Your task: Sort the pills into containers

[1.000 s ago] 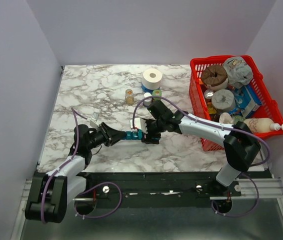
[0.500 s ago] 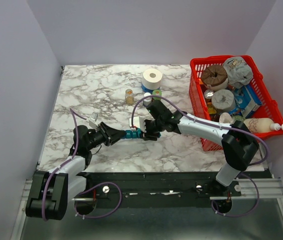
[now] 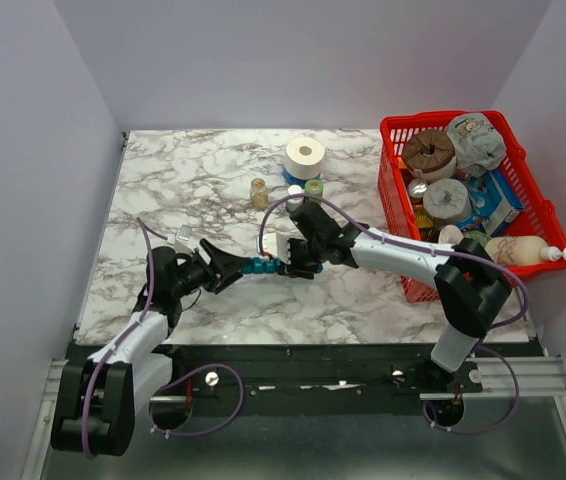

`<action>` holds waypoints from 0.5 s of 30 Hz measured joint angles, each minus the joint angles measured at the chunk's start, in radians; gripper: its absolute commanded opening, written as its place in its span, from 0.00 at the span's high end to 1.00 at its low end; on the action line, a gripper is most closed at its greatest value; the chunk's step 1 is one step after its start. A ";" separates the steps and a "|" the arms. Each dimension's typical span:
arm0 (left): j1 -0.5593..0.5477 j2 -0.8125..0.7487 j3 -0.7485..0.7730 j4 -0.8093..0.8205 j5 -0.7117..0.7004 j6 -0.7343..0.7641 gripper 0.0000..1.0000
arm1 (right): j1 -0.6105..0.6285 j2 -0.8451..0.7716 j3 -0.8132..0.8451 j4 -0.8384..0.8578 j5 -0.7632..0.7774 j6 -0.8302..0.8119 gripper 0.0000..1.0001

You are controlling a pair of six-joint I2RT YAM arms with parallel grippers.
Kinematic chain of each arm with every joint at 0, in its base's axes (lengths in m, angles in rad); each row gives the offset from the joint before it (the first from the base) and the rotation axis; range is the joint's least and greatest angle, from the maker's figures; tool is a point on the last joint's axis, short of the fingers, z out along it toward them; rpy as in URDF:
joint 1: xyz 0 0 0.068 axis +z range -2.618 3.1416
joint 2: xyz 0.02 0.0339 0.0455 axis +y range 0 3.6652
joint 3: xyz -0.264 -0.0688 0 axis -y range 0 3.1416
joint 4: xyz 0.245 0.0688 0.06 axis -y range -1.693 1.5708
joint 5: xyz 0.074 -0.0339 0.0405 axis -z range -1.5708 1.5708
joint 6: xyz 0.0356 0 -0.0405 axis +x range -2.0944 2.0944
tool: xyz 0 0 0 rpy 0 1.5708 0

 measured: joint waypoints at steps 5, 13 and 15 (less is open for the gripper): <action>0.011 -0.127 0.086 -0.297 -0.145 0.155 0.14 | -0.002 0.039 0.000 0.007 0.054 -0.001 0.54; 0.021 -0.375 0.196 -0.620 -0.417 0.317 0.18 | -0.003 0.143 0.031 -0.008 0.138 -0.005 0.46; 0.021 -0.393 0.204 -0.653 -0.448 0.333 0.18 | -0.003 0.156 0.054 -0.010 0.153 -0.005 0.40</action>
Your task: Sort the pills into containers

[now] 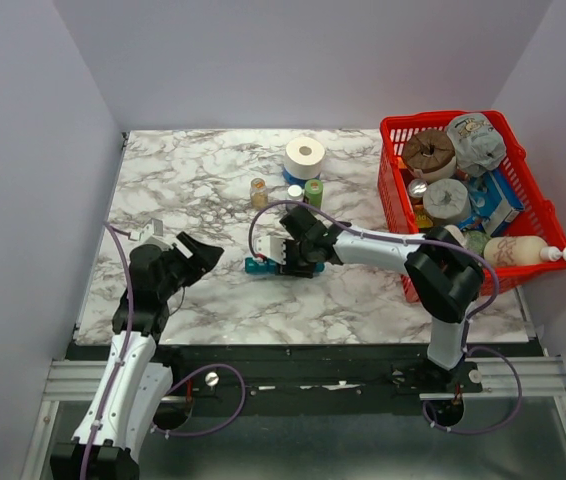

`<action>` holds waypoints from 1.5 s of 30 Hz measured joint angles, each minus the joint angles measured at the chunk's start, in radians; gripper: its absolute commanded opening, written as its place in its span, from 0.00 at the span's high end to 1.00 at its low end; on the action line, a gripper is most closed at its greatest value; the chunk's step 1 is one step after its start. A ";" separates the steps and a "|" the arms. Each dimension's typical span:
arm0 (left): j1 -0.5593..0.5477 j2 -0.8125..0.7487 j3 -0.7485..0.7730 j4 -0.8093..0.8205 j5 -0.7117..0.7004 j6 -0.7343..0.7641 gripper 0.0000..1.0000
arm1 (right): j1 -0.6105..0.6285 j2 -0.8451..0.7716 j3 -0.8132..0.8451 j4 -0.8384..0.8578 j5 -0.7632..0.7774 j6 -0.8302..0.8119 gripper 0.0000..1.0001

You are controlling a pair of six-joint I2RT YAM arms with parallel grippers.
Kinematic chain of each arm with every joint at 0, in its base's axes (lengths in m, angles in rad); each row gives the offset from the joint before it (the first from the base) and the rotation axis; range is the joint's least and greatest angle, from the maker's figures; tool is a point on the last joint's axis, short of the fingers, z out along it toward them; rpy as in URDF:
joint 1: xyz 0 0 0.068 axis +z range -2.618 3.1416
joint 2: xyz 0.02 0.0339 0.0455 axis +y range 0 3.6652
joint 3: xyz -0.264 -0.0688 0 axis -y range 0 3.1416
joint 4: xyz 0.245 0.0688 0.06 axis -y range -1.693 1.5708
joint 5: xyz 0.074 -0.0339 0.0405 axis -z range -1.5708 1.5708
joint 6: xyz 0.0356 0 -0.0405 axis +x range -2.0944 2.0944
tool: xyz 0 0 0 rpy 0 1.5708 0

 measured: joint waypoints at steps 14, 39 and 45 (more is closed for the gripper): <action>0.000 0.009 0.003 -0.073 -0.016 0.050 0.25 | -0.009 0.028 0.075 -0.114 0.000 0.004 0.15; -0.226 0.623 0.100 0.343 0.138 0.121 0.95 | -0.207 -0.094 0.075 -0.217 -0.260 0.265 0.75; -0.252 0.719 0.117 0.359 0.128 0.132 0.96 | -0.207 -0.092 0.075 -0.221 -0.243 0.270 0.76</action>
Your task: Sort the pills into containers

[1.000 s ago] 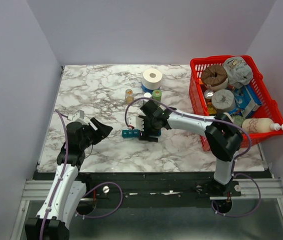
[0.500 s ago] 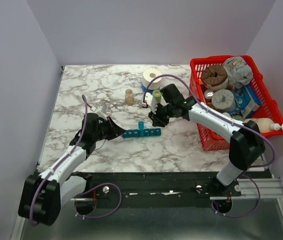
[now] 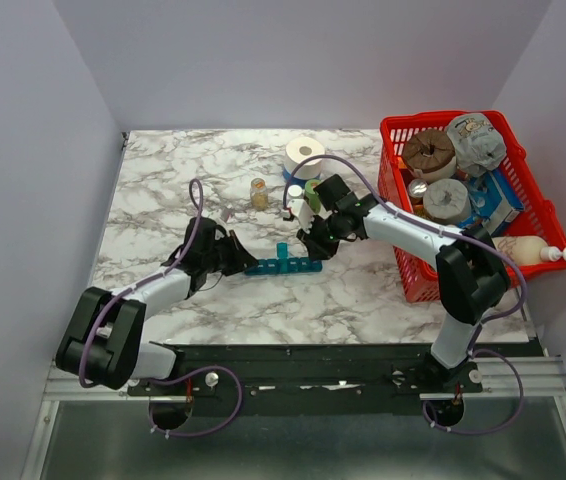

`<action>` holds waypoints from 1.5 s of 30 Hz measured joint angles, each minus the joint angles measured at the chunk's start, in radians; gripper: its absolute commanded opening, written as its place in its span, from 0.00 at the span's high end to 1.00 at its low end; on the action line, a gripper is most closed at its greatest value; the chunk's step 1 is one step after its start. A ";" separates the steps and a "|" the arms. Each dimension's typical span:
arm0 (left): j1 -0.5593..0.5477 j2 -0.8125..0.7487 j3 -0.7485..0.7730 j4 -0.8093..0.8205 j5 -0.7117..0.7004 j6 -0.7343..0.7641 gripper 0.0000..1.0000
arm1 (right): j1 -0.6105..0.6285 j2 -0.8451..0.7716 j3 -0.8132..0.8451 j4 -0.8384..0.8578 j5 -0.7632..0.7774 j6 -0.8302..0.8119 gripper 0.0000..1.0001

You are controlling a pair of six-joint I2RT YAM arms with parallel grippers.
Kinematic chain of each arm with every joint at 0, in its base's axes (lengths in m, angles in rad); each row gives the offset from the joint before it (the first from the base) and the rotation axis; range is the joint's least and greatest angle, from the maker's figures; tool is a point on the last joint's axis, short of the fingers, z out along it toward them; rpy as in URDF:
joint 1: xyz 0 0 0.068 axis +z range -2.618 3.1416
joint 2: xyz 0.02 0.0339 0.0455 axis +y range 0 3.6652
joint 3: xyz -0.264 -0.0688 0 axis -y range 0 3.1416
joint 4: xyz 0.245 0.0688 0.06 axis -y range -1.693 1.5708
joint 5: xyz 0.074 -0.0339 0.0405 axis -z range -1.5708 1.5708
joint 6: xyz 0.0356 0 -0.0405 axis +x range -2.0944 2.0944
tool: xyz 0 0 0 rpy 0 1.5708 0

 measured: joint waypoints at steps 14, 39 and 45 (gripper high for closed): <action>-0.021 0.106 0.050 -0.020 -0.054 0.016 0.99 | 0.000 0.021 0.007 -0.021 0.035 -0.001 0.76; -0.023 0.120 0.066 -0.028 -0.063 0.019 0.99 | -0.001 0.063 0.145 -0.117 -0.003 -0.011 0.78; -0.023 0.120 0.067 -0.028 -0.063 0.019 0.99 | 0.013 0.071 0.211 -0.124 -0.037 -0.010 0.78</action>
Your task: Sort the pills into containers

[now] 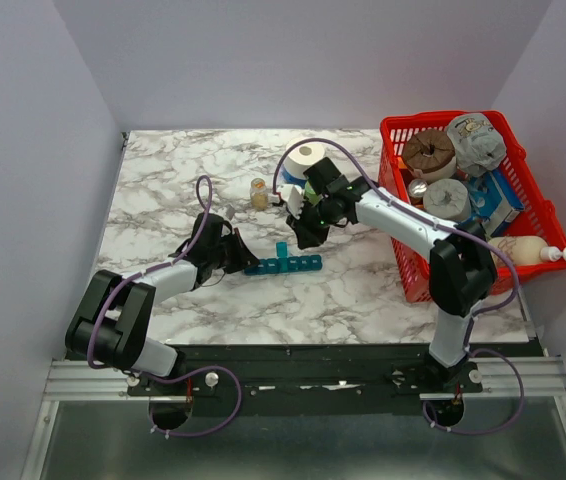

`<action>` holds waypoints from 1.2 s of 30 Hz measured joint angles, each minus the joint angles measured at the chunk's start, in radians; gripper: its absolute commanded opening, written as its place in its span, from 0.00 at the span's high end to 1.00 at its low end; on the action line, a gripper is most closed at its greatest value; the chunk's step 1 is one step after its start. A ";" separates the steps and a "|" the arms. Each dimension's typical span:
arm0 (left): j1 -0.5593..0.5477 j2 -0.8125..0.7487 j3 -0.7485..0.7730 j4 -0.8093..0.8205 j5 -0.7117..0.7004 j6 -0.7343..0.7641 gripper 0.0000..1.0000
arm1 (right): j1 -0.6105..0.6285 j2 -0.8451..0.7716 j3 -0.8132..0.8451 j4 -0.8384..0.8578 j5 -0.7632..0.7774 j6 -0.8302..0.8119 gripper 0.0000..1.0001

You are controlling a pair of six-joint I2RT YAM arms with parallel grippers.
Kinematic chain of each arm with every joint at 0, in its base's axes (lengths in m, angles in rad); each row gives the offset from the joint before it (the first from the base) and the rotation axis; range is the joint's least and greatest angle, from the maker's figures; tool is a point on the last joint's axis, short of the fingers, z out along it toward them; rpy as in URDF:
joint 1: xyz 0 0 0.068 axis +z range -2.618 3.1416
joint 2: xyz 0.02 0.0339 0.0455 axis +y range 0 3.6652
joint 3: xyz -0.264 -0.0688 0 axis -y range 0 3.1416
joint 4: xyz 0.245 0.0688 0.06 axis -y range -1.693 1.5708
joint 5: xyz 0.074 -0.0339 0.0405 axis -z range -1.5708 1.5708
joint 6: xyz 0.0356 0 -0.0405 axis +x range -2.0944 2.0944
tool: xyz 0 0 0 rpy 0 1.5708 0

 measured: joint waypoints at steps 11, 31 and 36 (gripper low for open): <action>0.000 0.000 0.002 -0.005 0.000 0.000 0.99 | 0.046 0.176 0.047 -0.021 -0.018 0.033 0.78; 0.000 0.000 0.010 -0.019 0.000 0.003 0.99 | 0.037 0.007 0.033 -0.044 -0.025 0.012 0.77; 0.000 0.000 0.013 -0.026 0.000 0.004 0.99 | 0.025 -0.052 -0.055 -0.026 0.027 -0.002 0.77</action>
